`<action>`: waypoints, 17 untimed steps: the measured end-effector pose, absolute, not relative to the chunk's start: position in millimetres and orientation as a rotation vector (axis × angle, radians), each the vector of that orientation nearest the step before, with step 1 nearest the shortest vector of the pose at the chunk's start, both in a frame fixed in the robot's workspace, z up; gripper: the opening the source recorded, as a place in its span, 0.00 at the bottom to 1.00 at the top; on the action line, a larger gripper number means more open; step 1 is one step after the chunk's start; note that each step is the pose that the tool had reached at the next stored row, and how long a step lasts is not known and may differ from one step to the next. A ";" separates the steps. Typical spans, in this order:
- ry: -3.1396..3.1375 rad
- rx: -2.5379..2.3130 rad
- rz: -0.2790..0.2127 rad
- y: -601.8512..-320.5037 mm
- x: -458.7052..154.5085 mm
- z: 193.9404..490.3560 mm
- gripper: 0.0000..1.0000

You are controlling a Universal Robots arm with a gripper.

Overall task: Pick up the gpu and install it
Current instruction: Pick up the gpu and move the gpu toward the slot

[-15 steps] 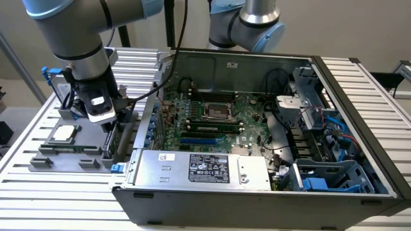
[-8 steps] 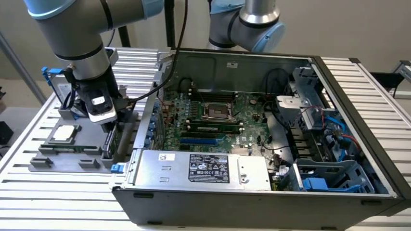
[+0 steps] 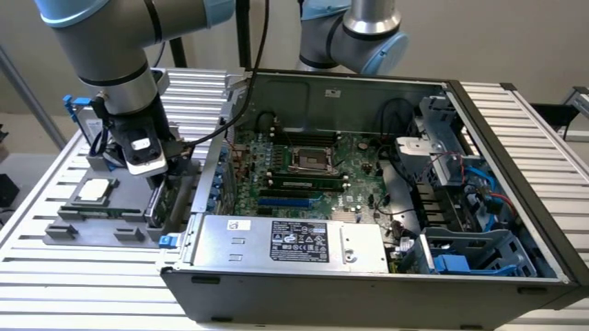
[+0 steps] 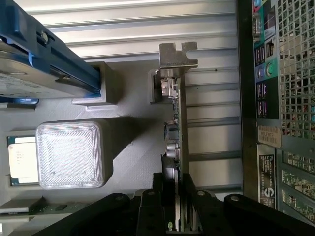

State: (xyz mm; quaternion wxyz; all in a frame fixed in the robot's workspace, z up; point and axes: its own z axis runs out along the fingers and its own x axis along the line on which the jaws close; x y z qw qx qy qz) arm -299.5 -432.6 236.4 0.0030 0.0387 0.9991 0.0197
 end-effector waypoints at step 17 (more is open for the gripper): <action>3.135 0.047 0.055 -432.6 -299.6 236.0 0.27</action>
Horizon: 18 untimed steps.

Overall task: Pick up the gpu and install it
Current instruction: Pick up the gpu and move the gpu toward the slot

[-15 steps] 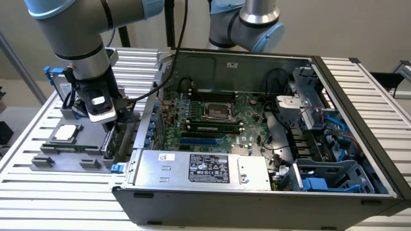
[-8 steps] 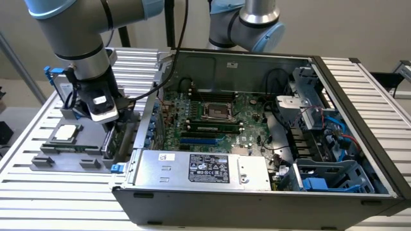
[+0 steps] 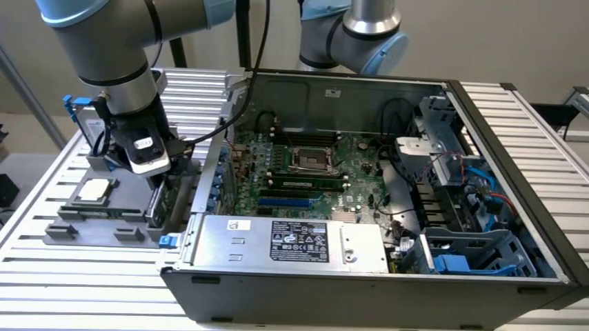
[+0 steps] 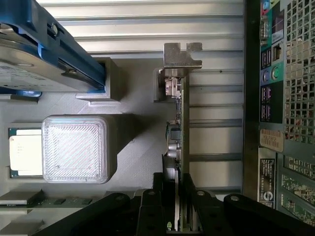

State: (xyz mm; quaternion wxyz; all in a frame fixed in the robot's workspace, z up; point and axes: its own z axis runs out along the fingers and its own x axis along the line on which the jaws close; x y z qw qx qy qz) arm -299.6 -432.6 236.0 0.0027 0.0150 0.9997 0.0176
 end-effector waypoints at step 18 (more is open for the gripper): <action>3.135 0.052 0.055 -432.6 -299.6 253.2 0.27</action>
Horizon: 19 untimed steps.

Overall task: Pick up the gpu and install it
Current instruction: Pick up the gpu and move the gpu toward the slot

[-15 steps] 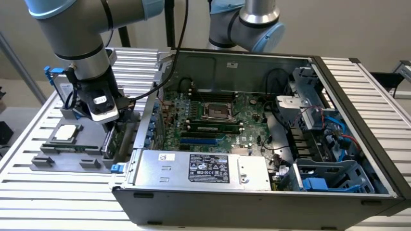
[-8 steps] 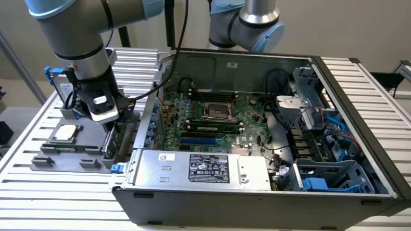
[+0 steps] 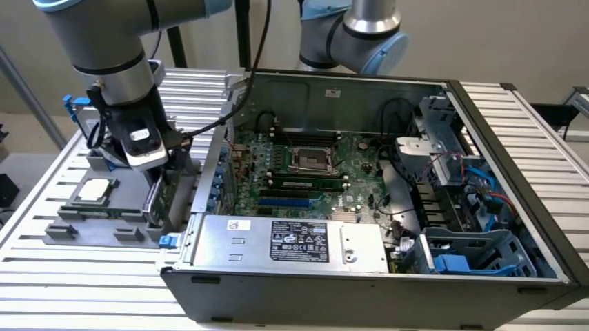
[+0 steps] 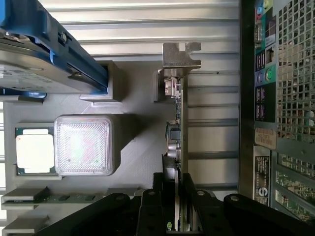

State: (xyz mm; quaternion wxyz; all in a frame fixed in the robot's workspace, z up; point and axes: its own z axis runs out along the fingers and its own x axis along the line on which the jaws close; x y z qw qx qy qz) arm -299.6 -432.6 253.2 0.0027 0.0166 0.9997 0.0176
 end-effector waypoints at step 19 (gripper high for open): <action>3.136 0.040 0.055 -432.5 -293.5 339.6 0.27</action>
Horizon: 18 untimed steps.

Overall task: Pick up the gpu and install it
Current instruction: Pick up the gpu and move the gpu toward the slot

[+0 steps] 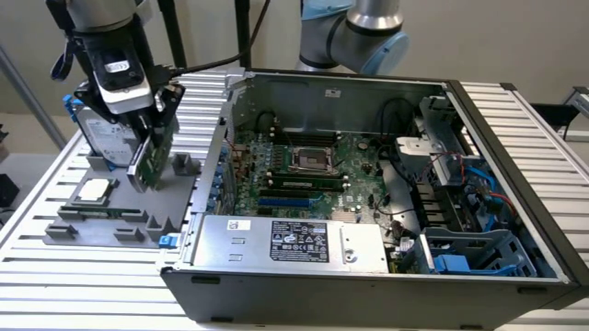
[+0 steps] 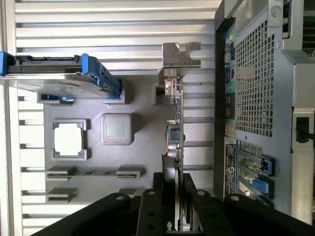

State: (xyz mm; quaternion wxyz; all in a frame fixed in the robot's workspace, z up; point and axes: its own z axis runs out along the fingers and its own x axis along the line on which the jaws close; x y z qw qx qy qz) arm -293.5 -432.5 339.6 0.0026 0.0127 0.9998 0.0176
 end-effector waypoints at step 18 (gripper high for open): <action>3.146 0.026 0.071 -434.5 -221.8 421.3 0.27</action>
